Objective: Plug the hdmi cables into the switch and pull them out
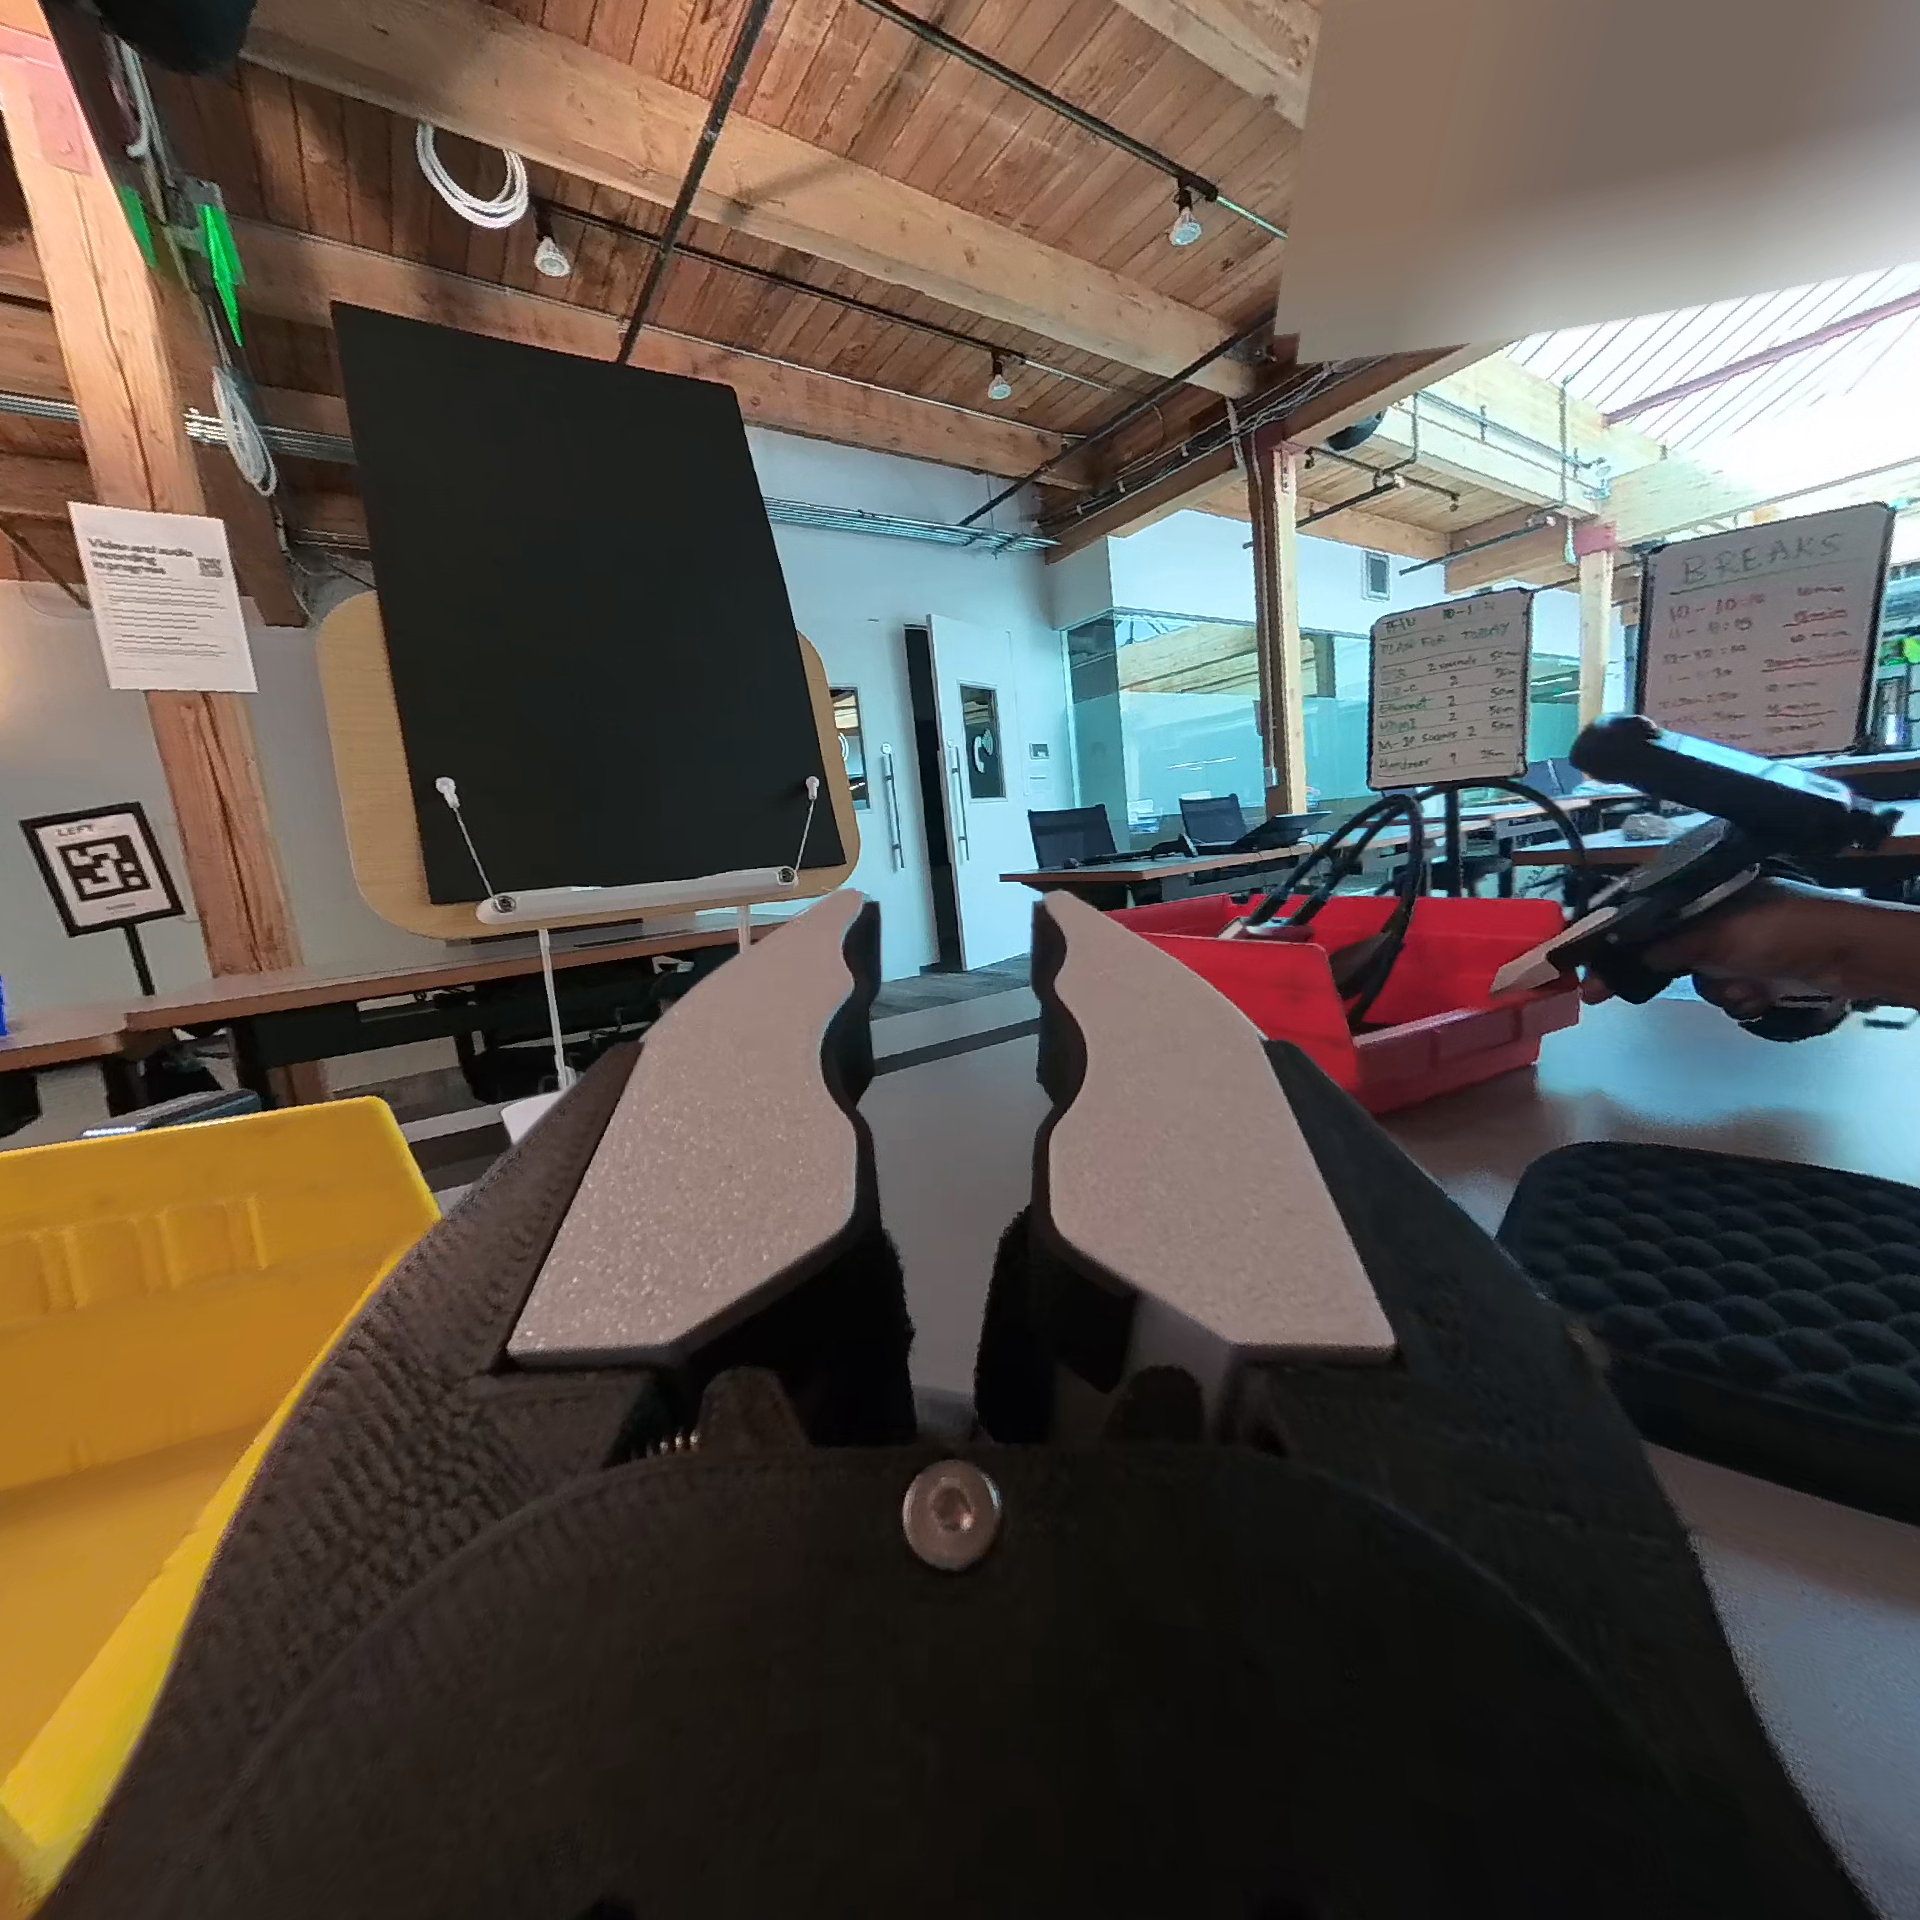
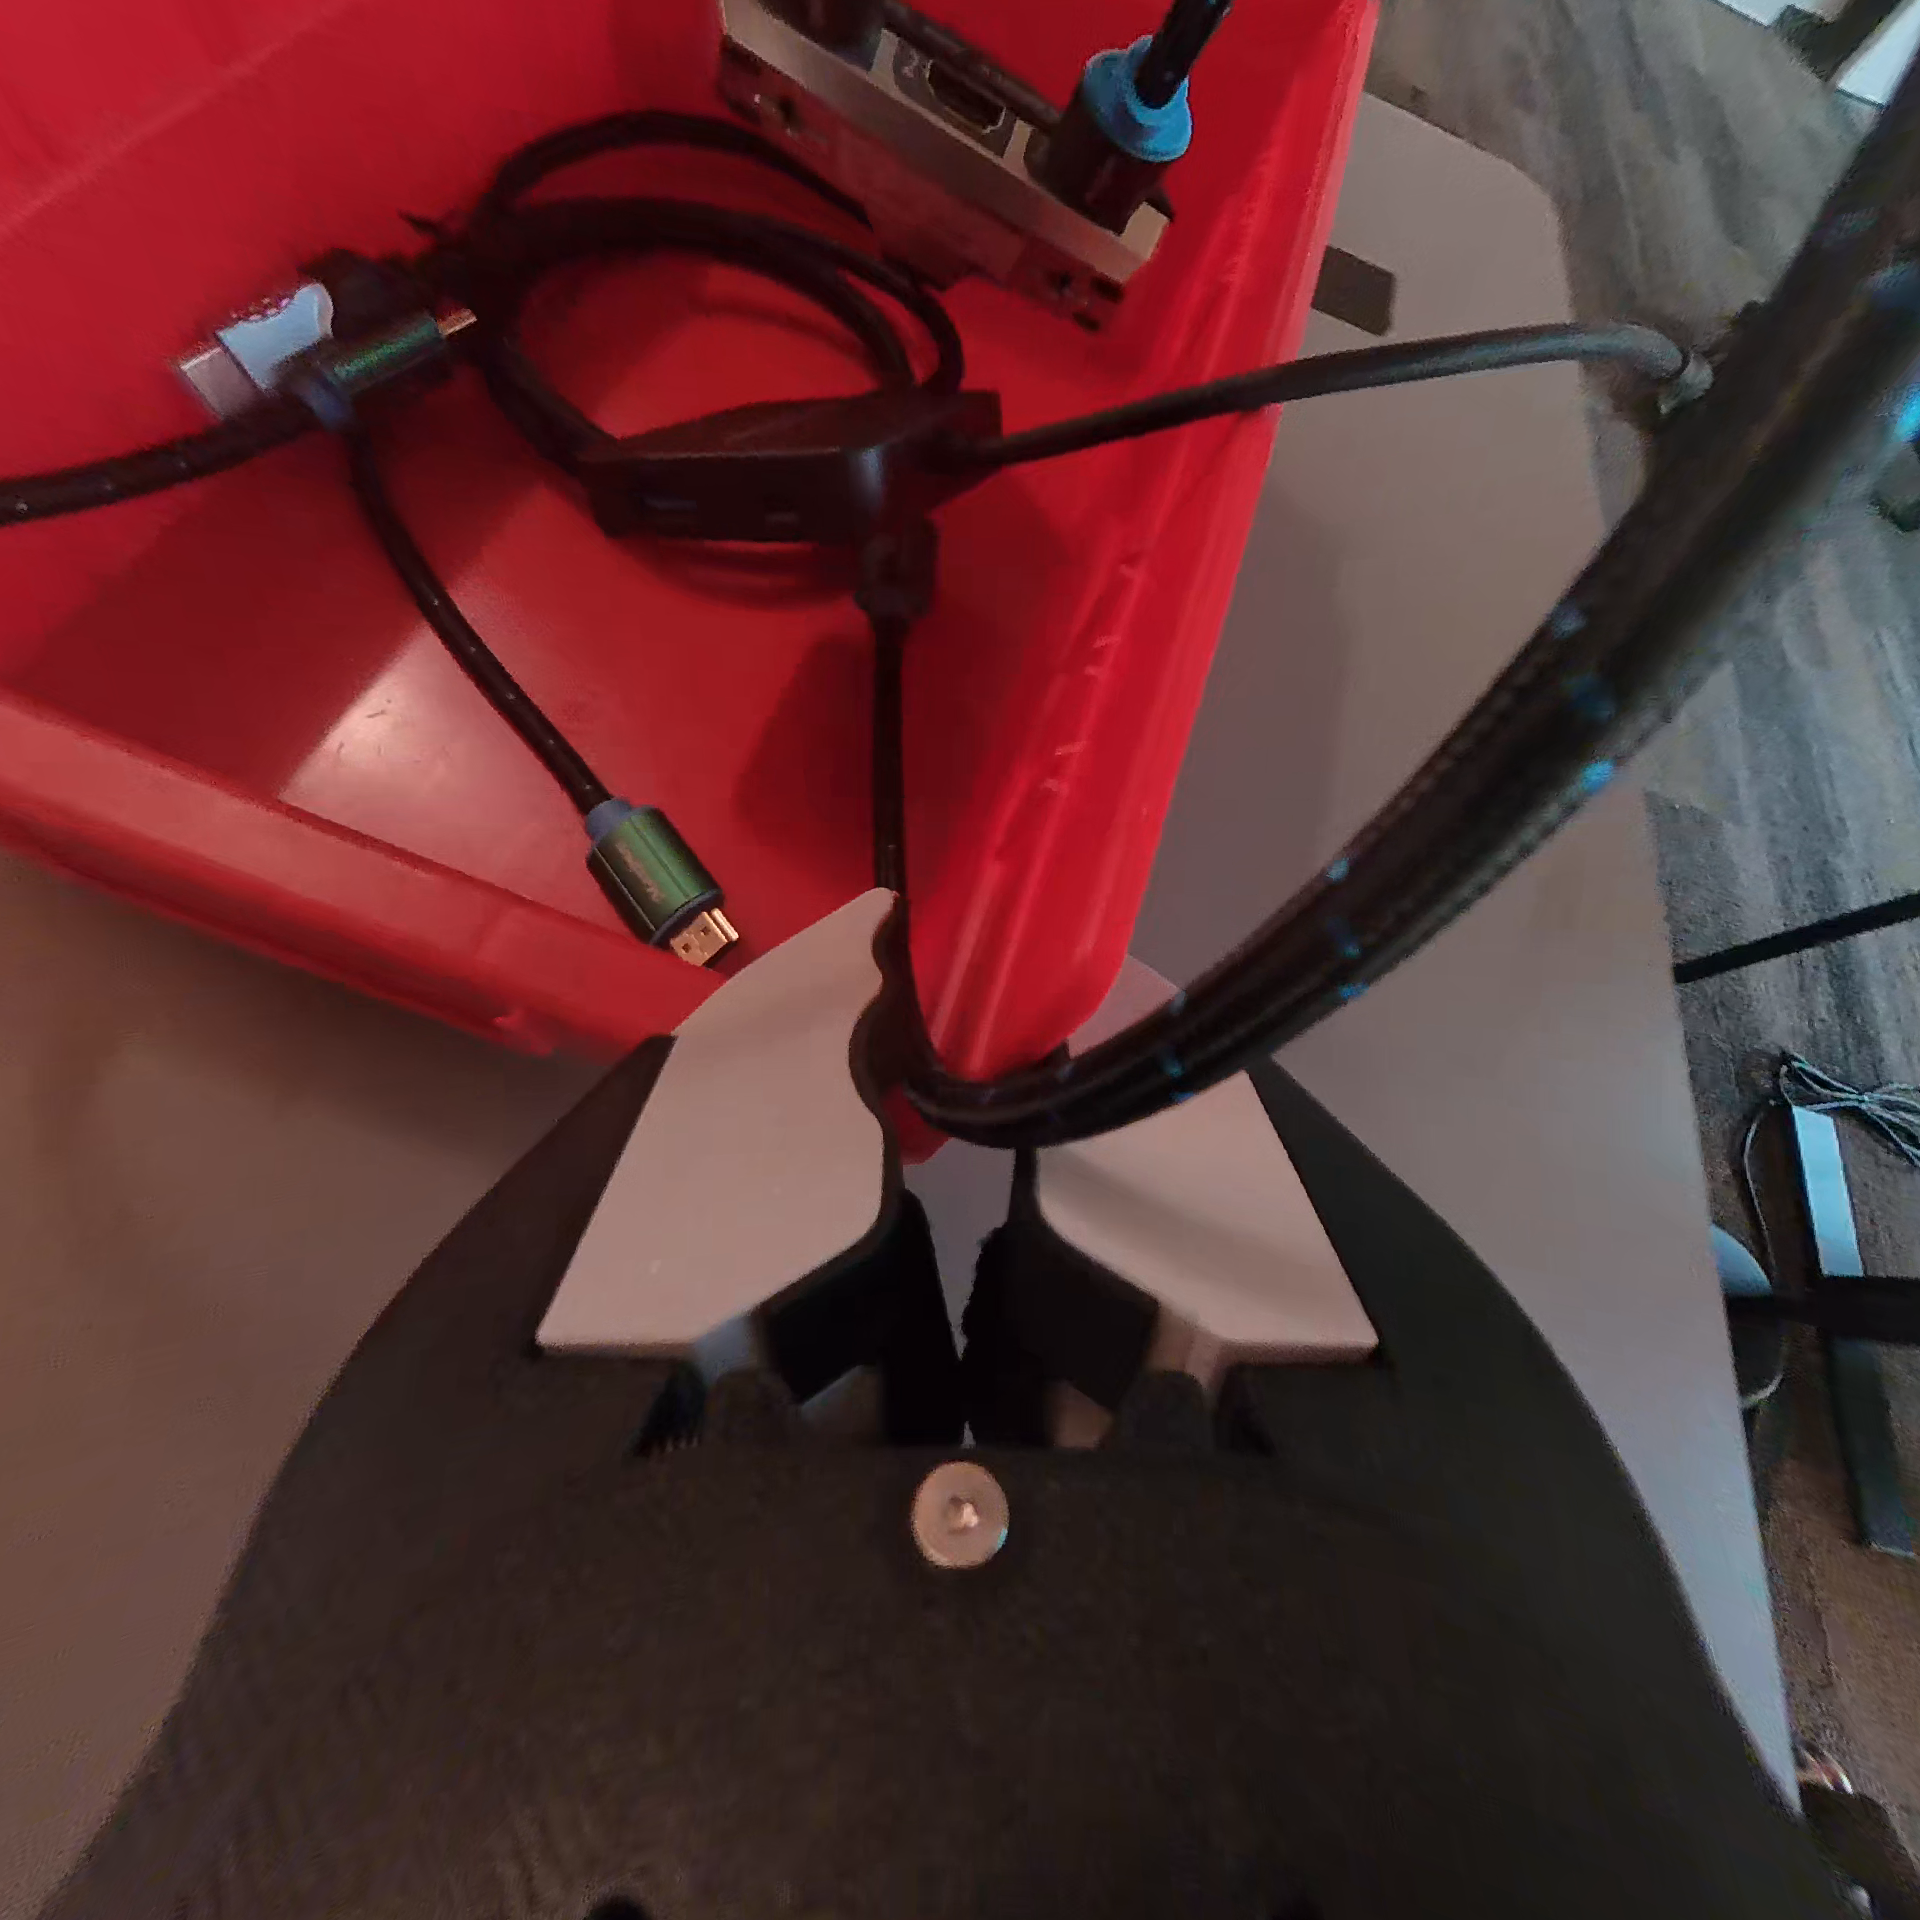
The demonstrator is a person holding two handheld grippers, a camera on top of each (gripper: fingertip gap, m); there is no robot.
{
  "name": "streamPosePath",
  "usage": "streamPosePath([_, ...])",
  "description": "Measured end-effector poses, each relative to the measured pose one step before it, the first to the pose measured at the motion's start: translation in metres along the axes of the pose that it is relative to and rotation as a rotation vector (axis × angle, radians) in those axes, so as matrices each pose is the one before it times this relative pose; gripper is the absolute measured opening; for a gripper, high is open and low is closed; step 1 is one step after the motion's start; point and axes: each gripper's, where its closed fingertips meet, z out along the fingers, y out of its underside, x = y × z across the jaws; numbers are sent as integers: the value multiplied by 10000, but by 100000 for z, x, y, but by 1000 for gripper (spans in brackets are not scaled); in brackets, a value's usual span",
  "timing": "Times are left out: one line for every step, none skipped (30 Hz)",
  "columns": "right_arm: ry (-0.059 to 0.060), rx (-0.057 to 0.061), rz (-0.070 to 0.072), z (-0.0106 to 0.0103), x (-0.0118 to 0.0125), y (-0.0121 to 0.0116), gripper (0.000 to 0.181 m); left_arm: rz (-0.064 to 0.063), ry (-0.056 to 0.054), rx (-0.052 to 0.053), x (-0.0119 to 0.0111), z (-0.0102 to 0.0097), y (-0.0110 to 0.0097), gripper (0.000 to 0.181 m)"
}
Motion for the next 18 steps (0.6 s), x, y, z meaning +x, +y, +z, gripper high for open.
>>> streamPosePath([-197,-51,-142,104,-1019,-386,19,66,-31,25,-22,-13,-43,27])
streamPosePath([-227,-33,-123,133,-1096,-448,19,67,-13,38,2,-17,-56,27])
streamPosePath([-211,-26,-72,183,-1140,-489,19,51,18,48,53,-1,-64,27])
streamPosePath([-181,1,-114,234,-1158,-543,20,36,36,37,77,-1,-46,27])
streamPosePath([-156,22,-180,269,-1177,-588,20,28,56,18,102,21,-26,27])
streamPosePath([-149,13,-193,275,-1184,-603,20,15,76,1,136,18,0,27])
streamPosePath([-160,1,-187,294,-1153,-607,20,8,96,-9,165,28,23,27])
streamPosePath([-173,-16,-171,295,-1126,-616,20,11,98,-21,183,33,41,27])
streamPosePath([-174,4,-225,322,-1086,-633,20,39,74,-38,149,34,66,27])
streamPosePath([-170,21,-214,333,-1031,-649,20,84,46,-51,128,31,66,27])
streamPosePath([-184,39,-150,360,-979,-643,20,116,30,-53,108,22,69,27])
streamPosePath([-183,69,-134,386,-914,-647,20,133,35,-52,121,27,65,27])
streamPosePath([-146,90,-156,398,-839,-651,20,144,53,-55,167,28,72,27])
streamPosePath([-88,84,-158,396,-712,-601,19,158,70,-60,196,34,63,27])
streamPosePath([-64,35,-152,388,-596,-533,19,180,75,-64,225,46,73,27])
streamPosePath([-94,-6,-85,345,-543,-451,18,216,54,-65,194,34,57,27])
streamPosePath([-76,-17,-64,310,-441,-410,18,252,15,-65,150,20,44,27])
streamPosePath([-47,23,-50,292,-371,-369,18,264,-5,-76,117,23,76,27])
